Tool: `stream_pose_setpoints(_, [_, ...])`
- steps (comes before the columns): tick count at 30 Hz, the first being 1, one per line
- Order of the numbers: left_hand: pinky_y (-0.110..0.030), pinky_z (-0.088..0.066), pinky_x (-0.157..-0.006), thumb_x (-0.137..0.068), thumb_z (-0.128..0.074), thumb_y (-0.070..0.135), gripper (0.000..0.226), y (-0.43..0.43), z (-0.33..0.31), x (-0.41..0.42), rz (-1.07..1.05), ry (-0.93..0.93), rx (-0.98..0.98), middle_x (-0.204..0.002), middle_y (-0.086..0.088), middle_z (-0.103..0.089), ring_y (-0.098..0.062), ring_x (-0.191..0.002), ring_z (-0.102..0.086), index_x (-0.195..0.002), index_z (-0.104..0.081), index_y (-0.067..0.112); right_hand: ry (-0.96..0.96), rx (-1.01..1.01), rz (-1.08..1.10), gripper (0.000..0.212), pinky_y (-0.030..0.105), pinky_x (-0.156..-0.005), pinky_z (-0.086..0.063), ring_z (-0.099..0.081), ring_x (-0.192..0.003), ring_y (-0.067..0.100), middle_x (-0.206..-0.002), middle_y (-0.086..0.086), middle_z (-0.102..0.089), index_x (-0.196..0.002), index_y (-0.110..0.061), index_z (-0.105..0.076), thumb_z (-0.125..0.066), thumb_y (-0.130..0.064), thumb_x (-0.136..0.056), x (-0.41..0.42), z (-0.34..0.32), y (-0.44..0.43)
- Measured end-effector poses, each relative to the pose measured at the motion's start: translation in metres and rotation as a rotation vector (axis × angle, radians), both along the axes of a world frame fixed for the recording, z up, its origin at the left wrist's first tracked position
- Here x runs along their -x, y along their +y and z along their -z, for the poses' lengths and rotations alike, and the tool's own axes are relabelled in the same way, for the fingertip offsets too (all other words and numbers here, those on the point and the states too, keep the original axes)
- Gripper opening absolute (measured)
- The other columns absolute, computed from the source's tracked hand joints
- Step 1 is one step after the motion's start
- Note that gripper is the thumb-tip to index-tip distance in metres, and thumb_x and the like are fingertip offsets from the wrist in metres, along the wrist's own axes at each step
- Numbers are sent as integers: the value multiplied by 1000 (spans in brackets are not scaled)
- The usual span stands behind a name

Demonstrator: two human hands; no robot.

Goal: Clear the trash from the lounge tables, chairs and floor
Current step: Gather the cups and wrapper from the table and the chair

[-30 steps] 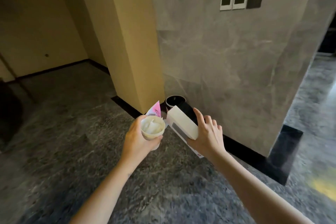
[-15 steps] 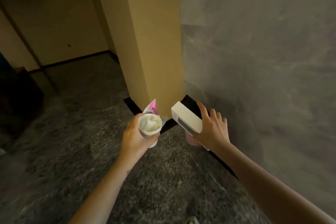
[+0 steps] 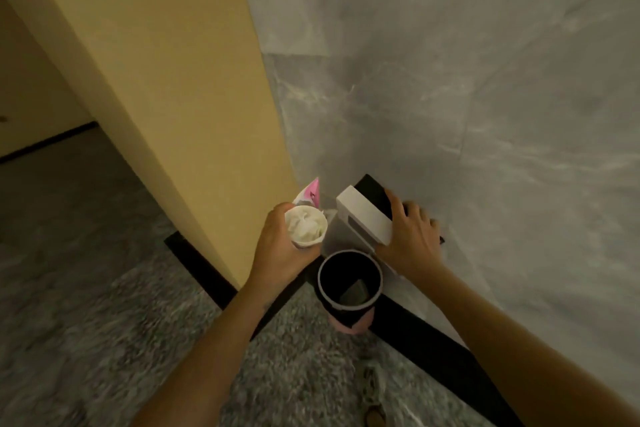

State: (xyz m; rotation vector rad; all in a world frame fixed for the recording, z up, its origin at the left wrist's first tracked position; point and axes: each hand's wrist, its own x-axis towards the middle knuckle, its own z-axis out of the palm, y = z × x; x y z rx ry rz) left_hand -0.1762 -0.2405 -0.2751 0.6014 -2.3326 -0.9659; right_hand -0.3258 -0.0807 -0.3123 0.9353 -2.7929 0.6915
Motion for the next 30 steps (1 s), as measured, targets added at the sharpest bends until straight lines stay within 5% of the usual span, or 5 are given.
stream_pose_setpoints(13, [-5, -42, -60, -66, -82, 12, 59, -189, 149, 273, 95, -299, -210, -102, -1, -49, -10, -82, -53, -109, -42, 19, -300, -72, 172, 94, 41, -94, -34, -41, -117, 33, -136, 13, -38, -147, -22, -9, -65, -49, -77, 220, 156, -177])
stream_pose_setpoints(23, [-46, -53, -73, -65, -82, 9, 64, -238, 330, 318, 188, -564, -349, -109, -13, -48, -28, -94, -55, -116, -43, 6, -473, -267, 314, 89, 42, -93, -37, -43, -116, 31, -133, 11, -42, -147, -20, -14, -64, -45, -77, 228, 309, -228])
stream_pose_setpoints(30, [-46, -53, -80, -60, -85, 19, 76, -251, 430, 322, 260, -694, -340, -114, -10, -51, -28, -102, -55, -121, -42, 7, -614, -306, 534, 95, 46, -94, -37, -43, -118, 33, -134, 12, -43, -147, -21, -12, -66, -49, -74, 207, 400, -252])
